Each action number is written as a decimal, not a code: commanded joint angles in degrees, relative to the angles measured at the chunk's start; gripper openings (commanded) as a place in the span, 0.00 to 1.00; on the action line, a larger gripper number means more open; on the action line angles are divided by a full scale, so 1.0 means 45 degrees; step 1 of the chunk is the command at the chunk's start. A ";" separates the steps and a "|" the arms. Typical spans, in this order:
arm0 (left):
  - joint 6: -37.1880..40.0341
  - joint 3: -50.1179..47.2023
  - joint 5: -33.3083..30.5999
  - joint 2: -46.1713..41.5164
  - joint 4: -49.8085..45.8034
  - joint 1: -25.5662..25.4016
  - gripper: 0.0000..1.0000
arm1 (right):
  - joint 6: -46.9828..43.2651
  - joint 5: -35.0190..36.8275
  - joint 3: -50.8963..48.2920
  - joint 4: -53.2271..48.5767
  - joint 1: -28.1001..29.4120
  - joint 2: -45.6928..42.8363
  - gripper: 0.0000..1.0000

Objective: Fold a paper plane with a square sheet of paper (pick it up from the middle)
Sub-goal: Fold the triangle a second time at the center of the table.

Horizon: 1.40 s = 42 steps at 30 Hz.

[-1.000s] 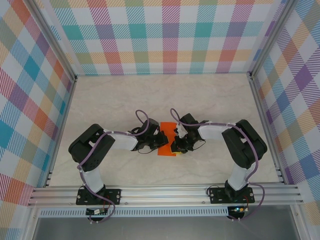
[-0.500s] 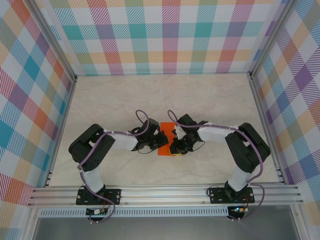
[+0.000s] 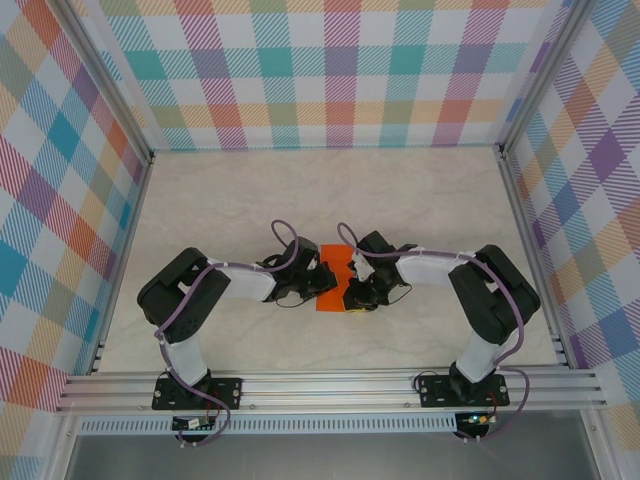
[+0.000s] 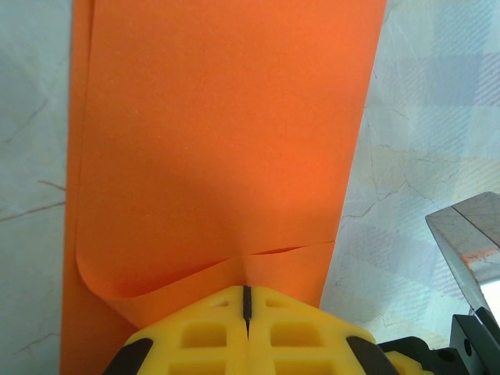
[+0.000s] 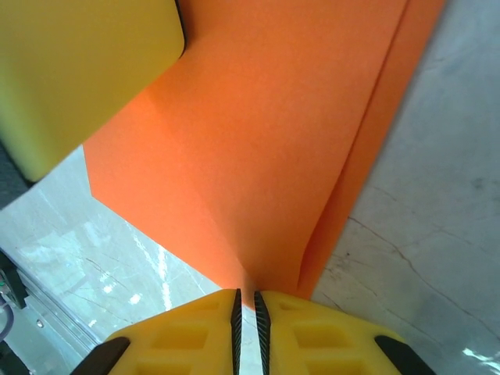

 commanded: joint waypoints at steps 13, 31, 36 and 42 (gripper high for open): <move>0.0018 -0.0093 -0.0201 0.0481 -0.0531 -0.0232 0.00 | 0.1455 -0.0833 0.0648 0.0819 -0.0092 -0.0404 0.08; 0.0628 0.0129 -0.0179 -0.0410 -0.0483 -0.0229 0.04 | 0.1323 0.0708 -0.0282 0.0212 -0.0189 0.1133 0.08; 0.0782 0.0122 0.0034 -0.1037 -0.0365 -0.0223 0.11 | 0.1285 0.0667 -0.0114 0.0113 -0.0189 0.1261 0.07; 0.0596 -0.0163 0.0349 -0.0984 0.0241 -0.0257 0.11 | 0.1303 0.0647 -0.0070 0.0157 -0.0189 0.1358 0.07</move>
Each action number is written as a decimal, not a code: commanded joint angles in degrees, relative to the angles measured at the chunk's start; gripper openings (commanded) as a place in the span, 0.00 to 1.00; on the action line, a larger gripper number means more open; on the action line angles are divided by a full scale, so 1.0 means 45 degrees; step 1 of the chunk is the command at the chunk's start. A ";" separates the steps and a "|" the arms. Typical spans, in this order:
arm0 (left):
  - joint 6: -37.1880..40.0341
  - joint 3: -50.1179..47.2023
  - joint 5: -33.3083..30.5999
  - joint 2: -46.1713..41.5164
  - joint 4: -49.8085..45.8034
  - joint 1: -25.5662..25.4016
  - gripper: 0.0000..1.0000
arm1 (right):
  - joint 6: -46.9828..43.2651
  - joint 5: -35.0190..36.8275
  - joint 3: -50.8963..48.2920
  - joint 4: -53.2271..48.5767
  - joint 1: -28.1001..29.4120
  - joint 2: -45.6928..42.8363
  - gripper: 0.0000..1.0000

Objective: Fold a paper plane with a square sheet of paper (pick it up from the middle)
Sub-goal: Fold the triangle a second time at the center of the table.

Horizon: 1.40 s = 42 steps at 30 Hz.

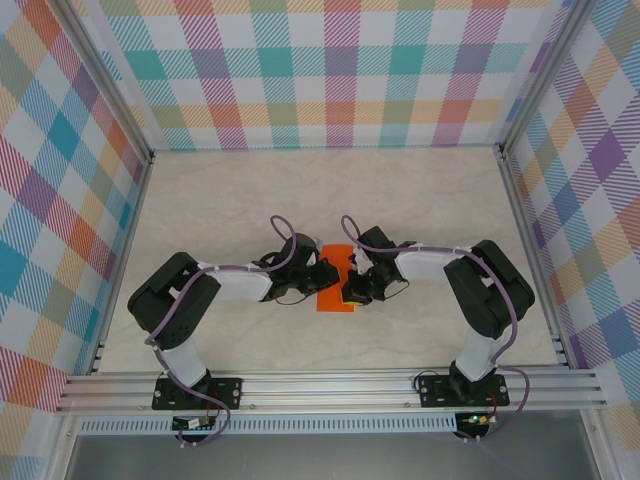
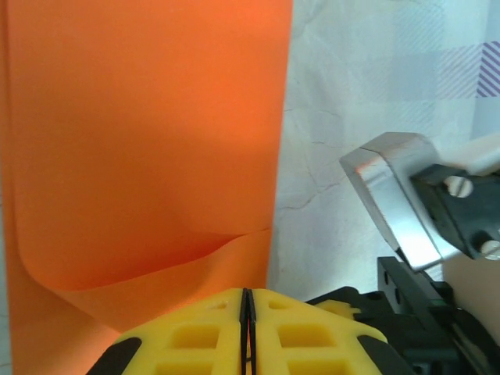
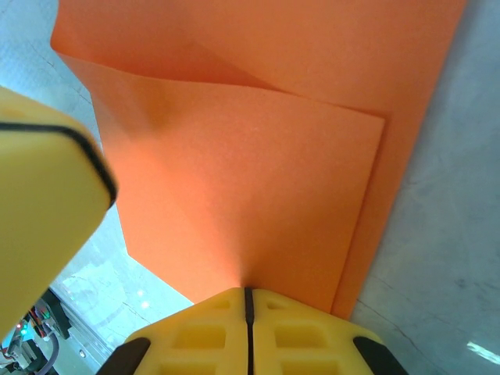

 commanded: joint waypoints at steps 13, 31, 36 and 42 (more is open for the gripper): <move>0.0593 -0.0276 -0.1692 0.0810 -0.0833 -0.0112 0.03 | -0.0065 0.1099 -0.0535 -0.1074 0.0000 0.0790 0.05; 0.1097 -0.0663 -0.1686 0.0565 -0.0857 0.1345 0.04 | -0.0166 0.1011 -0.0792 -0.0937 -0.0117 0.0791 0.04; 0.1161 -0.0599 -0.1540 0.0588 -0.1122 0.1766 0.04 | -0.0218 0.0813 -0.0792 -0.0888 -0.0117 0.0771 0.04; 0.1446 -0.0141 -0.1332 0.0289 -0.1819 0.1965 0.04 | -0.0194 0.0791 -0.0772 -0.0829 -0.0117 0.0769 0.04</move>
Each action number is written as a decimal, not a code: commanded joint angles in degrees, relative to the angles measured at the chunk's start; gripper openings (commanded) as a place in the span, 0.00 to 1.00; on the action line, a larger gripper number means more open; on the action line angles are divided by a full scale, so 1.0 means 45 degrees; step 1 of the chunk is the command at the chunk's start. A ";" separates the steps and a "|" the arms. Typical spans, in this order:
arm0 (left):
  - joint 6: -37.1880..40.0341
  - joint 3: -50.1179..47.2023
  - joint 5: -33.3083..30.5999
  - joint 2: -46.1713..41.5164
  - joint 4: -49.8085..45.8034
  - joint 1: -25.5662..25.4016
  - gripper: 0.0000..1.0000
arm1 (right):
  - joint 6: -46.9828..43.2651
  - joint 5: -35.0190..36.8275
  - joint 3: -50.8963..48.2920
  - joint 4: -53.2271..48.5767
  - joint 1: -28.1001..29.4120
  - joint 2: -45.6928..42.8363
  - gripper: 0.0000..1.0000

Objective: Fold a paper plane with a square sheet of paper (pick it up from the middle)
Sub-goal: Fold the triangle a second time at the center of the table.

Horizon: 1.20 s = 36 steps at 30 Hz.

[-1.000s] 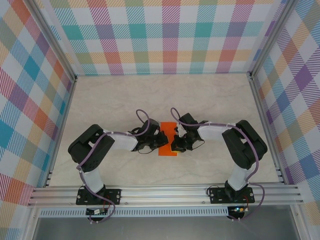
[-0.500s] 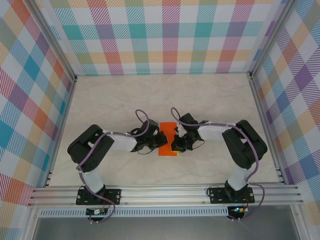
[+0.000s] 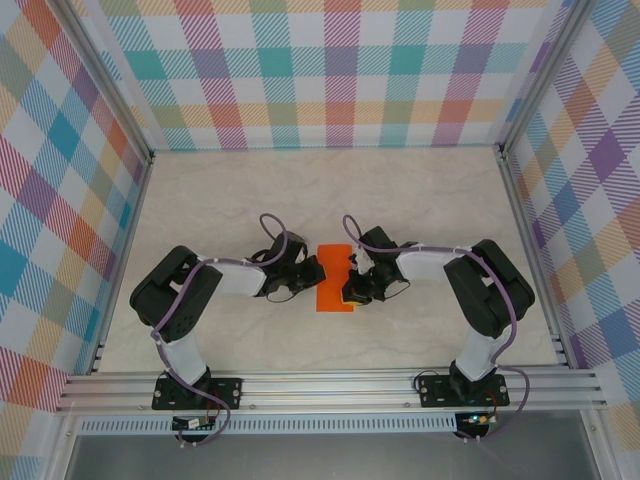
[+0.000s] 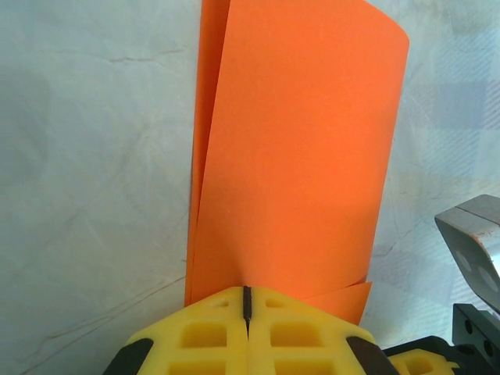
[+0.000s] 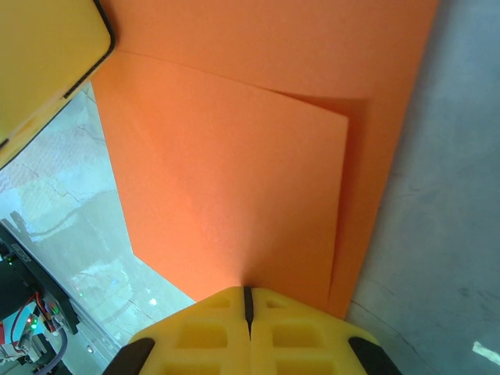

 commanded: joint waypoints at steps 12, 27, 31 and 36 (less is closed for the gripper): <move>0.0489 0.0314 -0.0640 -0.2154 -0.1792 0.0445 0.08 | -0.0103 0.1058 -0.0569 -0.0994 0.0048 0.0733 0.05; 0.0406 0.1111 0.0244 0.0246 -0.1556 -0.0717 0.04 | -0.0058 0.1043 -0.0478 -0.1060 0.0038 0.0467 0.05; 0.0420 0.1164 0.0117 0.0729 -0.1864 -0.0713 0.03 | -0.0040 0.0773 -0.0236 -0.1206 0.0033 0.0030 0.06; 0.0403 0.1015 0.0096 0.0969 -0.1824 -0.0713 0.02 | 0.0019 0.0086 0.0390 -0.1159 0.0067 -0.0431 0.09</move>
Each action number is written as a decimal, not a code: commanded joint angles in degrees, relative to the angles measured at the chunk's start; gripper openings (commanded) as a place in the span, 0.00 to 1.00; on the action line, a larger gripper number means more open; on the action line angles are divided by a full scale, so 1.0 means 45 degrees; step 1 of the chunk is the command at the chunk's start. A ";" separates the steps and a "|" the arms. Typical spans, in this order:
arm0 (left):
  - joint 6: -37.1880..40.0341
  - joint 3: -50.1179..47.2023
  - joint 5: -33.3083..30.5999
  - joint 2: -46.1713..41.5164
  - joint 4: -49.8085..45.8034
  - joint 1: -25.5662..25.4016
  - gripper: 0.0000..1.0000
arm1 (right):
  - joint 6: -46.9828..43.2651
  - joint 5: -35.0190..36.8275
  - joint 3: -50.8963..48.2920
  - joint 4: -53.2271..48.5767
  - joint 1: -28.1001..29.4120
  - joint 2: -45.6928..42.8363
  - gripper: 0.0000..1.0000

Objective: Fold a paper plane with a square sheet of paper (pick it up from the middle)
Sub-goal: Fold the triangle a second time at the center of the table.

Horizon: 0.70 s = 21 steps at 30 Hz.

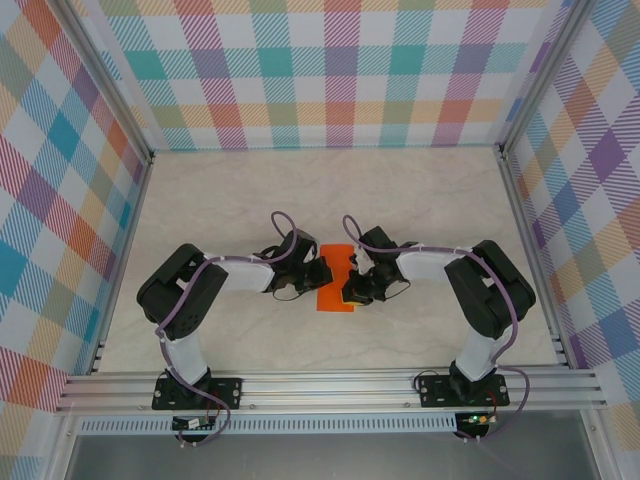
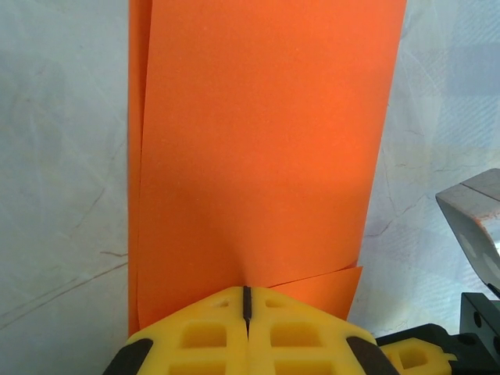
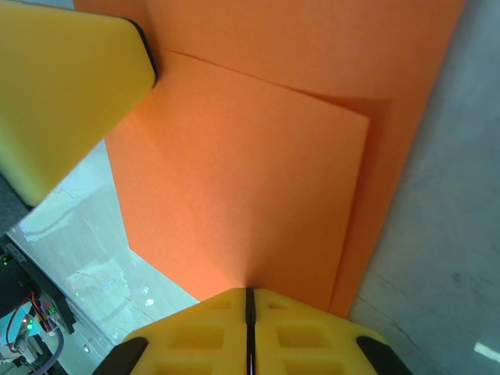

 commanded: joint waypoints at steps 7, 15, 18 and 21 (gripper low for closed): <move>-0.0056 -0.0157 -0.0089 0.0549 -0.0334 -0.0047 0.02 | 0.0227 -0.0376 0.1352 -0.0604 0.0179 0.0315 0.10; -0.0156 -0.0146 -0.0020 0.0529 -0.0189 -0.0047 0.01 | 0.0412 -0.0254 0.1835 -0.0696 0.0333 0.1303 0.12; -0.0155 -0.0152 -0.0019 0.0511 -0.0204 -0.0046 0.01 | 0.0354 0.0142 0.1531 -0.0753 0.0321 0.1490 0.12; -0.0135 -0.0178 -0.0082 0.0529 -0.0226 -0.0043 0.01 | 0.0226 0.0360 0.1150 -0.0959 0.0273 0.1435 0.12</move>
